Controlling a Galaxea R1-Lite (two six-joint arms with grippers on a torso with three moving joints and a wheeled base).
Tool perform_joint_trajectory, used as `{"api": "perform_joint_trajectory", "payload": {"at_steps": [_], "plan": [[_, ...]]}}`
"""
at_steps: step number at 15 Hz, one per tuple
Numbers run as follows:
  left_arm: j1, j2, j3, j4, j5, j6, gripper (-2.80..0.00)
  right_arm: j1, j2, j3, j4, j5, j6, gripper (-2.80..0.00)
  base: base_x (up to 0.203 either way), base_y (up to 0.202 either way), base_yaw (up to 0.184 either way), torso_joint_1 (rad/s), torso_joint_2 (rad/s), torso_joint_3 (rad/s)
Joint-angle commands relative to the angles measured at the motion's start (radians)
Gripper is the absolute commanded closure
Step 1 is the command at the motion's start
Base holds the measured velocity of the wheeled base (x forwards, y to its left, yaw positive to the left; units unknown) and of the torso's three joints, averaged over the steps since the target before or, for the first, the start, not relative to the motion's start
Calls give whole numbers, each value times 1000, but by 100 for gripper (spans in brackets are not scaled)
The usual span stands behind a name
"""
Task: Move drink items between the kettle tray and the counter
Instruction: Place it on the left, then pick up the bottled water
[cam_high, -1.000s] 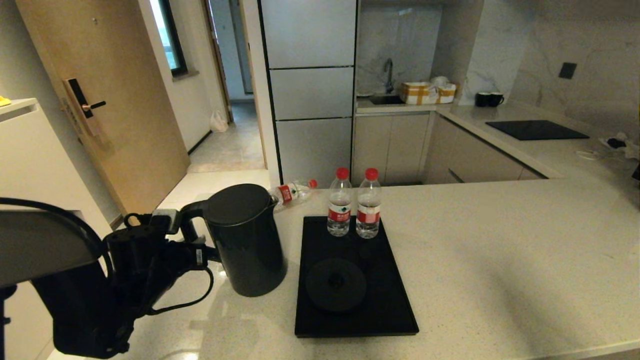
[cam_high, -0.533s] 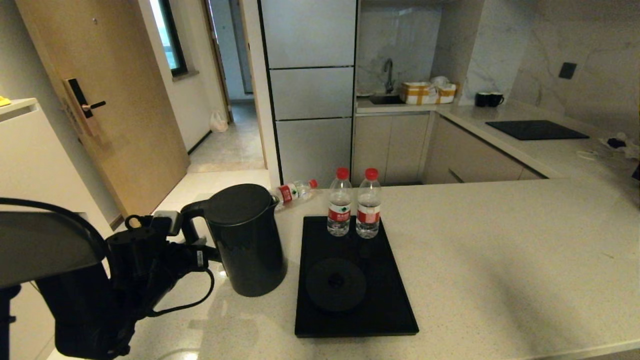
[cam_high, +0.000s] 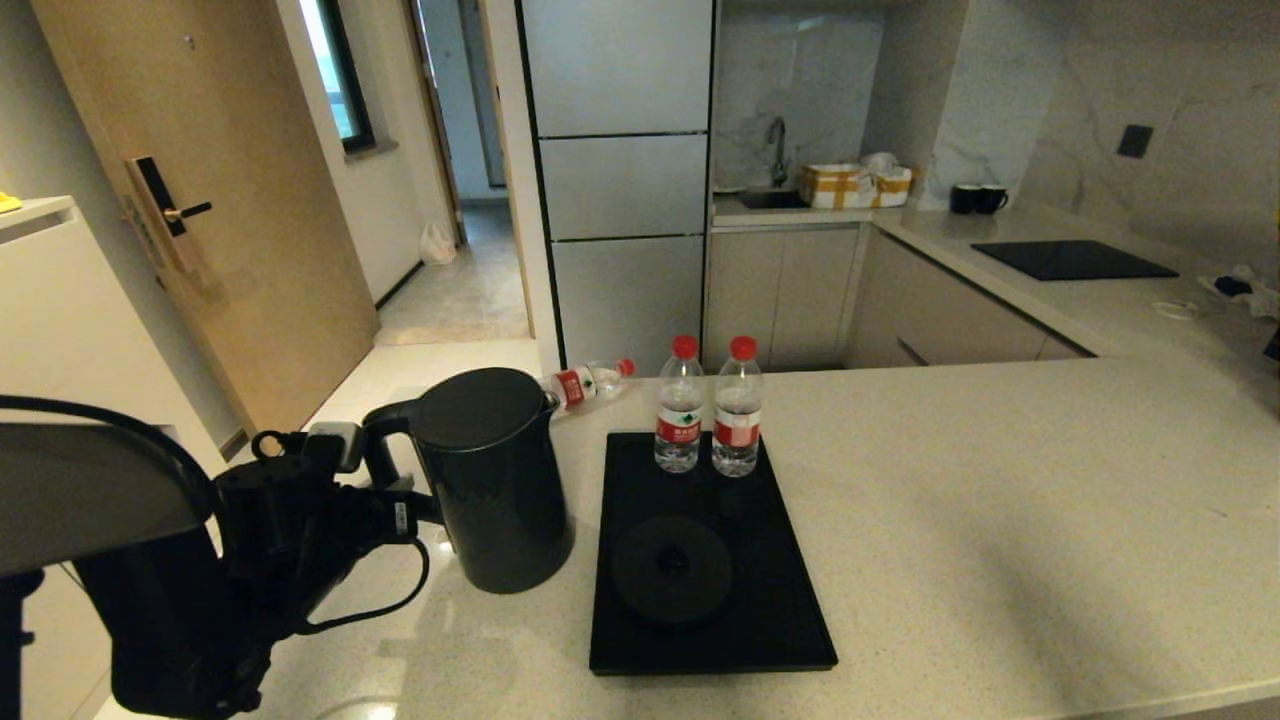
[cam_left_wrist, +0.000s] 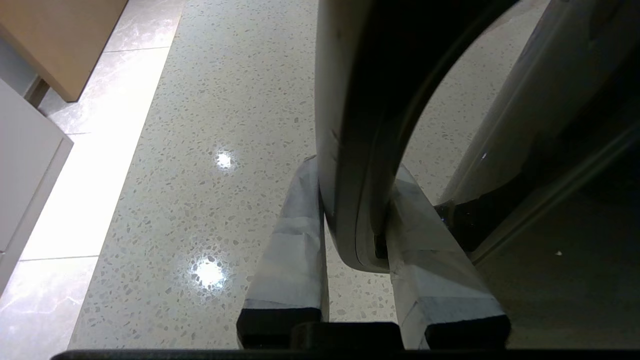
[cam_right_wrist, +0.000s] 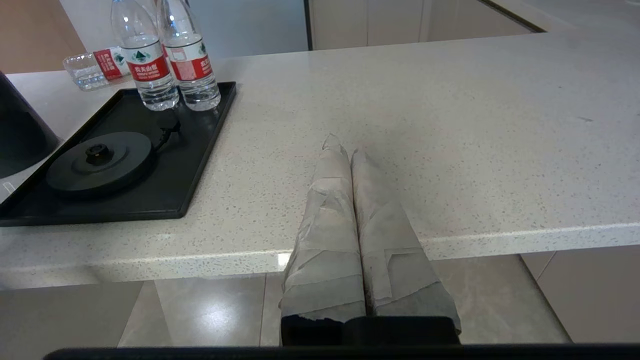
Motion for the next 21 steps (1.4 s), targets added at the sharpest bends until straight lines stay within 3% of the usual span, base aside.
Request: {"api": "perform_joint_trajectory", "payload": {"at_steps": [1, 2, 3, 4, 15, 21], "plan": [[-1, 3, 0, -9, 1, 1, 0, 1, 0, 0, -1, 0, 0, 0, 0, 0, 0, 0, 0, 0], [-1, 3, 0, -9, 1, 1, 0, 1, 0, 0, -1, 0, 0, 0, 0, 0, 0, 0, 0, 0], [-1, 3, -1, -9, 2, 3, -64, 1, 0, 0, -1, 0, 0, 0, 0, 0, 0, 0, 0, 0], [-1, 3, -3, -9, 1, 10, -280, 1, 0, 0, 0, 0, 0, 0, 0, 0, 0, 0, 0, 0], [-4, -45, 20, -29, -2, 10, -280, 1, 0, 0, 0, 0, 0, 0, 0, 0, 0, 0, 0, 0], [-4, -234, 218, -36, -2, -3, -280, 1, 0, 0, 0, 0, 0, 0, 0, 0, 0, 0, 0, 0]]}}
